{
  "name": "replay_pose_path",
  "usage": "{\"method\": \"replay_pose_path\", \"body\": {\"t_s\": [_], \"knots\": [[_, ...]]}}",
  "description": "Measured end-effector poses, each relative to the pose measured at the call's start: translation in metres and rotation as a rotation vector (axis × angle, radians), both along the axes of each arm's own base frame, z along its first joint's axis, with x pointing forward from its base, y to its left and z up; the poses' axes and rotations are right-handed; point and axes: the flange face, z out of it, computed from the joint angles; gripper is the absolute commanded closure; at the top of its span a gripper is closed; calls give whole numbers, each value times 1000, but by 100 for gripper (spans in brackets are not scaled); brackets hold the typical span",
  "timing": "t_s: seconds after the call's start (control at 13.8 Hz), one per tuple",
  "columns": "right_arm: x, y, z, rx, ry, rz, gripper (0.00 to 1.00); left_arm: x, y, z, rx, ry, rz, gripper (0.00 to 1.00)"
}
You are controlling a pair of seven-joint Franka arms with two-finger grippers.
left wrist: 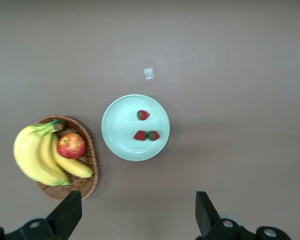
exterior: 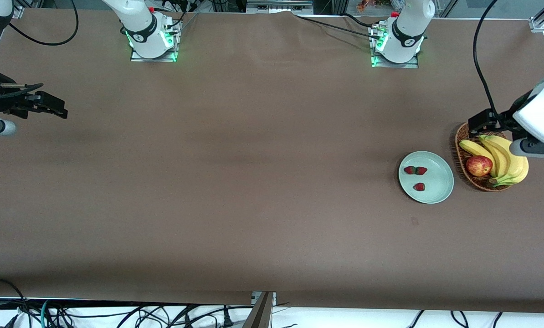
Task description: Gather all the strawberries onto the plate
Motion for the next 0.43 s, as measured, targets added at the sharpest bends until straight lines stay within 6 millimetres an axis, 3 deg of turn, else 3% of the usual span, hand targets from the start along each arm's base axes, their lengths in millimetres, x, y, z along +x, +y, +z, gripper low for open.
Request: {"method": "replay_pose_path", "body": {"t_s": [0.29,0.43], "knots": [[0,0,0,0,0,0,0,-50,2,-1,-6,-67,4,0],[0,0,0,0,0,0,0,-60,2,-6,-5,-54,6,0]]}}
